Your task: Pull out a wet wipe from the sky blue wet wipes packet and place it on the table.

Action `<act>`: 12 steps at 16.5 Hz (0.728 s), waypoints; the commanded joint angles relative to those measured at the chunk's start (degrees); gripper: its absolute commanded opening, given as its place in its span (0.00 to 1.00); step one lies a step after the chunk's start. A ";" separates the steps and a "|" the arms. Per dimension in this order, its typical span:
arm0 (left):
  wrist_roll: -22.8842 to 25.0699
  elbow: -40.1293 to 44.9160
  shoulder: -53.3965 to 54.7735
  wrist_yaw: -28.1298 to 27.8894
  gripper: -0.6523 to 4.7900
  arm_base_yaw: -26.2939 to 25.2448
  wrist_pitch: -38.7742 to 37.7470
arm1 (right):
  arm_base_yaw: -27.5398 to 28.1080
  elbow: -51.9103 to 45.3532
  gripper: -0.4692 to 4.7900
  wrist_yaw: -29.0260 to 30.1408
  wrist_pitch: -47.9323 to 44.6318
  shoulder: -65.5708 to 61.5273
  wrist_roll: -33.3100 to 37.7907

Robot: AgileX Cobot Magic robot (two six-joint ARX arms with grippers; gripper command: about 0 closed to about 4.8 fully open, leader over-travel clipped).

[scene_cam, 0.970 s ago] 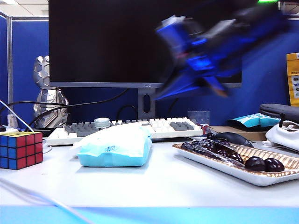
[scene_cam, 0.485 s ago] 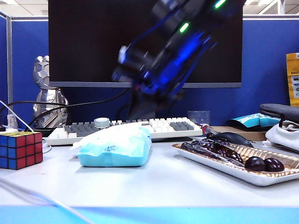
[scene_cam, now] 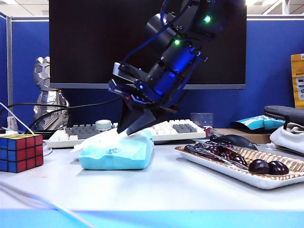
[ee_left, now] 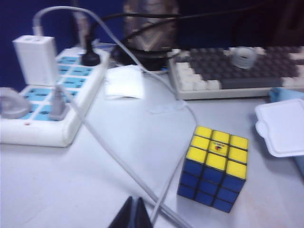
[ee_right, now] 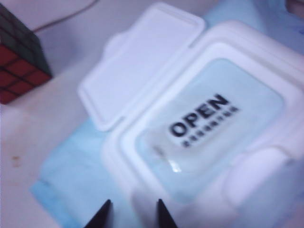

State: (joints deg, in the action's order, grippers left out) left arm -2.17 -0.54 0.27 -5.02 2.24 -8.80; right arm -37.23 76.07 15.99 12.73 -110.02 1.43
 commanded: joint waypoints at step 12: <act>0.04 0.24 -0.20 0.13 0.11 0.74 -0.57 | -0.09 0.26 0.29 2.97 -7.87 -4.26 2.01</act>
State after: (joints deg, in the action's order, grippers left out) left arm -2.17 -0.54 0.27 -4.97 2.90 -8.80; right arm -37.21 76.14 19.14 6.04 -113.93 3.40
